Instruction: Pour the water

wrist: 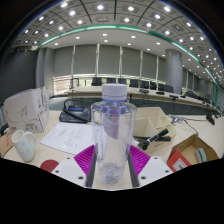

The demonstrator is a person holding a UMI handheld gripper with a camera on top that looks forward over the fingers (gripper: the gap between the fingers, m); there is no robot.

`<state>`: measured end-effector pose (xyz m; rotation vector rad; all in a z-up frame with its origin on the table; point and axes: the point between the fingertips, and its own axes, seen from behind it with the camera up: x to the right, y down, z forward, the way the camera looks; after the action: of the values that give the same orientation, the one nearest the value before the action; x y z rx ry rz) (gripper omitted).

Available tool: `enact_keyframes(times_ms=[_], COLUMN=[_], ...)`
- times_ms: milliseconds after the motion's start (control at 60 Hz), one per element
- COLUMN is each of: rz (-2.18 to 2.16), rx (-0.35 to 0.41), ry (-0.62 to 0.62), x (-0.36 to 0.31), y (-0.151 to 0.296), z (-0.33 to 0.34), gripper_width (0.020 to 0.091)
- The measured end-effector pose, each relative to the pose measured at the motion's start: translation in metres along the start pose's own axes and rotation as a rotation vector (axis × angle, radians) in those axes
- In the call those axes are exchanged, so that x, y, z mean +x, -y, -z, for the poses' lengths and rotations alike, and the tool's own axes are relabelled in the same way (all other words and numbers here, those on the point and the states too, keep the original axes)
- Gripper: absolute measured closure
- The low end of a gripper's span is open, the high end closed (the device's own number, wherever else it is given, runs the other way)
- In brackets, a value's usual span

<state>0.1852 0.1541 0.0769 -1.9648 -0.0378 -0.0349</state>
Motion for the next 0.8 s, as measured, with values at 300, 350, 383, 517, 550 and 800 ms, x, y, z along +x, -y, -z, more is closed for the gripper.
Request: enact_keyframes(times_ms=[300,350,383,517,550,800], rz=[0.034,0.064,0.084,0.197,0.245,0.752], rx=[-0.024,-0.026,-0.029,-0.027,-0.023,-0.013], ry=[-0.026,-0.043,-0.056,-0.133,-0.155,-0.313], x=[-0.005,-0.005,-0.006,-0.006,-0.007,-0.055], y=[0.0,0.003,0.005,0.029,0.036,0.094], z=[0.007,0.011,0.015,0.03,0.035,0.064], gripper_width=[0.0726,0.0756,0.0756,0.0757,0.0757,0.0758])
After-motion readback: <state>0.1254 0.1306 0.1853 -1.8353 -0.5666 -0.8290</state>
